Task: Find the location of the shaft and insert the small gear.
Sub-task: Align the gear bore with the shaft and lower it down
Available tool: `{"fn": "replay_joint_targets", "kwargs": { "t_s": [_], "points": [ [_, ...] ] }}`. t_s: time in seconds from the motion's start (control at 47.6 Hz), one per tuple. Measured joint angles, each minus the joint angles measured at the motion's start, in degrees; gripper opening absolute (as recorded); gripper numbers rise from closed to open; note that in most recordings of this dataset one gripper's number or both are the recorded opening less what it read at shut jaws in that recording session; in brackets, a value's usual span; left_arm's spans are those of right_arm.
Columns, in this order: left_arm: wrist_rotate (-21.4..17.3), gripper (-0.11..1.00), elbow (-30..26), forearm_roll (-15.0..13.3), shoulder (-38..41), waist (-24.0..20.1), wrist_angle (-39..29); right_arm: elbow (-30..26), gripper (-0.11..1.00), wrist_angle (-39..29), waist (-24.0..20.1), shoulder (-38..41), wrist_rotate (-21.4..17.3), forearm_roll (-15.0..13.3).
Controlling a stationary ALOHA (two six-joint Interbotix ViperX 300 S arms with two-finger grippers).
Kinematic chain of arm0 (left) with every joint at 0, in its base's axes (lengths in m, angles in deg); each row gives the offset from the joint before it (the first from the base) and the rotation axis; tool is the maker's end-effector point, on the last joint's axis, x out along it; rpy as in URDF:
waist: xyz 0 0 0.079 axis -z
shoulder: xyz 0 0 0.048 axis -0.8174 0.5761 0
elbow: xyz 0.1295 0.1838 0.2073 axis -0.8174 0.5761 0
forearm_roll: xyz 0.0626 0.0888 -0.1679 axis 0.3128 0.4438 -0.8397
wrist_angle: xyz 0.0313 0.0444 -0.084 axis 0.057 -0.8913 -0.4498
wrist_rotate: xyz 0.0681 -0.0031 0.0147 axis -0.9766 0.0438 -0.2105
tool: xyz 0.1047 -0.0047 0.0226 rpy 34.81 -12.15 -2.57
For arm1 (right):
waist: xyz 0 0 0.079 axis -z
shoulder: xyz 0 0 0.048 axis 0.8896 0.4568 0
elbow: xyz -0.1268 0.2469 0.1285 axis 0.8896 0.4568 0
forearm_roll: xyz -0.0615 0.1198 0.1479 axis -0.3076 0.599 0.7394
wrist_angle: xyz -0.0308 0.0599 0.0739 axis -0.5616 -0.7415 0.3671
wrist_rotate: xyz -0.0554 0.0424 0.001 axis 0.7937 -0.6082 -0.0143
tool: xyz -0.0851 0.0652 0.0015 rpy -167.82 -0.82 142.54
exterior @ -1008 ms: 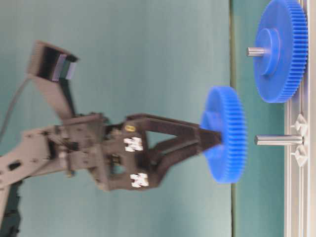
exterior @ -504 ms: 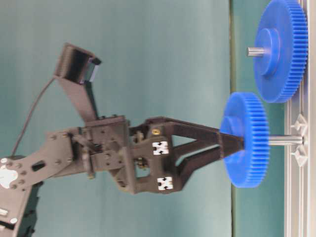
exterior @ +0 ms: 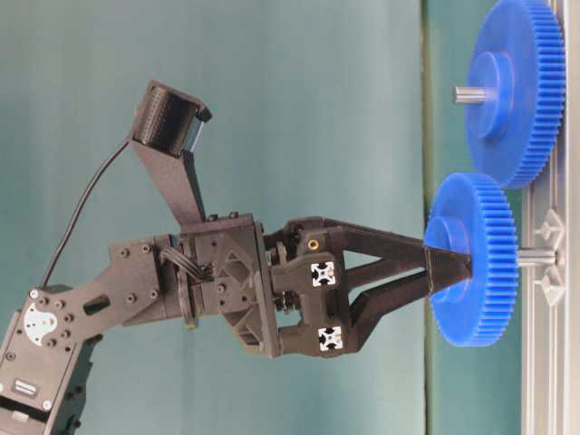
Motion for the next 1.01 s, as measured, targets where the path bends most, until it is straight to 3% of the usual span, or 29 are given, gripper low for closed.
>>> {"fn": "replay_joint_targets", "kwargs": {
  "t_s": [1.008],
  "points": [
    [-1.41,0.63,1.58,-0.26,-0.7,-2.99,0.79,0.0,-0.01,-0.35,0.09,-1.93,0.0,0.09]
  ]
}}
